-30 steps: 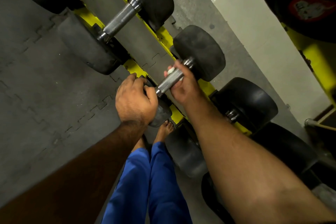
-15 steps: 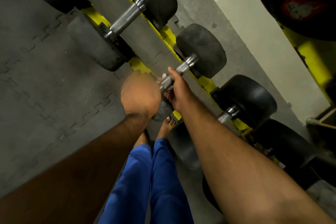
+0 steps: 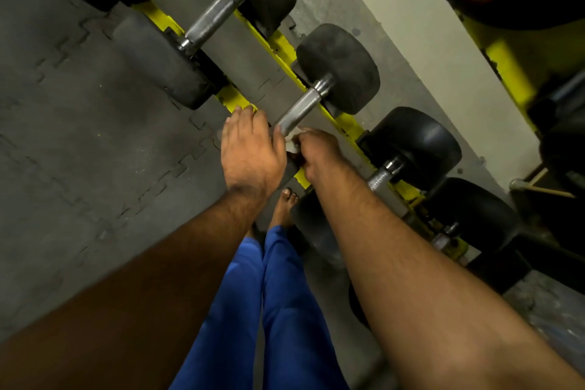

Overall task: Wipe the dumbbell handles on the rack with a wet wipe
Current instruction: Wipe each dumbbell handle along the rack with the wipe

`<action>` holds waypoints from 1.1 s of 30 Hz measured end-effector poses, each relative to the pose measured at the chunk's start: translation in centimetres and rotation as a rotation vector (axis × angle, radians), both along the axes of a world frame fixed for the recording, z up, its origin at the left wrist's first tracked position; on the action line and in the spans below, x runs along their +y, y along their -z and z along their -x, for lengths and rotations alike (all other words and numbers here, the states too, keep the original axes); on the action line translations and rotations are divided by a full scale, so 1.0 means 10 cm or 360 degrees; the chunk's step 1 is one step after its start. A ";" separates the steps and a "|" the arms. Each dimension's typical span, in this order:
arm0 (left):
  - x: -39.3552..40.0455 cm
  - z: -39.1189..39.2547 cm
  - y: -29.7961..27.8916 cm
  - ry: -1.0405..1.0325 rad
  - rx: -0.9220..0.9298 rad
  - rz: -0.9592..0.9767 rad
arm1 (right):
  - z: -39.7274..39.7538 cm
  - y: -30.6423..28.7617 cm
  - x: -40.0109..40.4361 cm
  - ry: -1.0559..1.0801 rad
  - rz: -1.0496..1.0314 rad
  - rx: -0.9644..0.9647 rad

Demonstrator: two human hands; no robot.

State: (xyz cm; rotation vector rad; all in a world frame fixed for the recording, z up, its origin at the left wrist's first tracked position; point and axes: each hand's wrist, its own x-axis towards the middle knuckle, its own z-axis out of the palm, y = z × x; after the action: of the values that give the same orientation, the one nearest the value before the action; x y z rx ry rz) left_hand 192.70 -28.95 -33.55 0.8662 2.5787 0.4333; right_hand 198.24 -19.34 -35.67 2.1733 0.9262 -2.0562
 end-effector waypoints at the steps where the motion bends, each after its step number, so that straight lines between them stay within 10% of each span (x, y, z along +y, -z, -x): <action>1: -0.03 -0.03 -0.03 0.0009 0.0007 -0.0016 | -0.02 -0.03 -0.02 0.0024 -0.0026 0.0006; 13: -0.18 -0.49 -0.48 0.0125 -0.0040 -0.0286 | -0.61 -0.67 0.09 -0.0042 0.0275 0.0223; 33: -0.14 -1.83 -0.13 -0.0240 -0.0395 -0.0196 | -1.64 -0.48 0.43 -0.2135 -0.1144 -0.0255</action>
State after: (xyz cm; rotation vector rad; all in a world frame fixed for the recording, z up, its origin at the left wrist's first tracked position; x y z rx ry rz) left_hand 211.02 -30.31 -32.27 0.6149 2.4145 0.7032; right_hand 214.60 -15.00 -30.91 1.0360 2.3727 -0.9069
